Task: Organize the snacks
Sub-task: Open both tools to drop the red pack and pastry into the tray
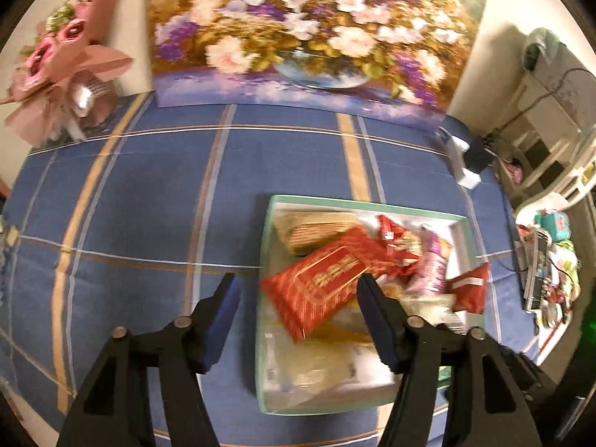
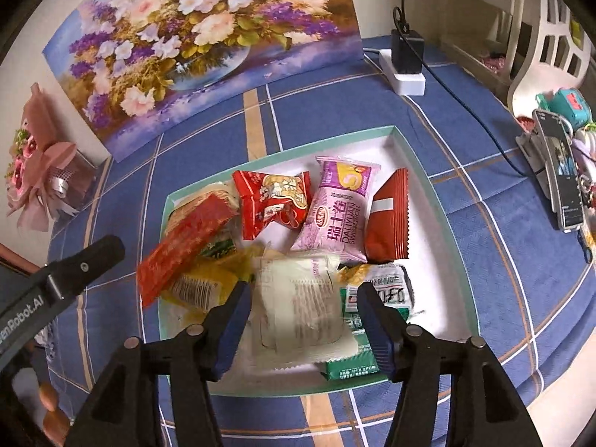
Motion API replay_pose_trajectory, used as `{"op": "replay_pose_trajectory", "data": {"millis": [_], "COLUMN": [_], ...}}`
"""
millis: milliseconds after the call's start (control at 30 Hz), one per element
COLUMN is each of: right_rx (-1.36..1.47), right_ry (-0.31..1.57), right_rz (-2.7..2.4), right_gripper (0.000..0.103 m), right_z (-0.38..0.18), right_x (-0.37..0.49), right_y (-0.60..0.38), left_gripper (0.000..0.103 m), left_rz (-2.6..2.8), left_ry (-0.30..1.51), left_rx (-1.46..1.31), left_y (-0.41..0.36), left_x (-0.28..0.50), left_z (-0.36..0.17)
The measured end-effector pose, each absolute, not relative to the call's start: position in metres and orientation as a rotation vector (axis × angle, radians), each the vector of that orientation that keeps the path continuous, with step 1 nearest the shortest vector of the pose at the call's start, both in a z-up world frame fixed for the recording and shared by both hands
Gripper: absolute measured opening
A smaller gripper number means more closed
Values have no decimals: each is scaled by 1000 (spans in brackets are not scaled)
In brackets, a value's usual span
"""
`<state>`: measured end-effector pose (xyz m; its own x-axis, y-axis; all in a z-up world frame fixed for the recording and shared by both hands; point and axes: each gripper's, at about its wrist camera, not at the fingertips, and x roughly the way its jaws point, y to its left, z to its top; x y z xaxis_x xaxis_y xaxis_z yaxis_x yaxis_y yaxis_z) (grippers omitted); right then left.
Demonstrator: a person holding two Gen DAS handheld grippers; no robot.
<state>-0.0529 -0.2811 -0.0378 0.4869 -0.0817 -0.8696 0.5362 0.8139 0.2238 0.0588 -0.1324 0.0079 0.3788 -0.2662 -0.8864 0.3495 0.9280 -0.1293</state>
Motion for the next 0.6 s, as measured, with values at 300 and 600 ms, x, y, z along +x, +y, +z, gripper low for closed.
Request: {"op": "replay_pose_trajectory", "data": {"millis": [300, 600], "right_rx": [477, 422], "right_ry": [977, 980], "right_rz": [-383, -356], "right_gripper": [79, 91], "right_z": [-25, -28], "right_x": [-71, -95], "right_y": [-266, -235], "left_gripper": [82, 82], "left_rz": [-214, -114], "left_ry": [1095, 1137], "left_rx": [187, 197], "left_y": [-97, -70], "left_x": [38, 13], "left_z": [-7, -21]}}
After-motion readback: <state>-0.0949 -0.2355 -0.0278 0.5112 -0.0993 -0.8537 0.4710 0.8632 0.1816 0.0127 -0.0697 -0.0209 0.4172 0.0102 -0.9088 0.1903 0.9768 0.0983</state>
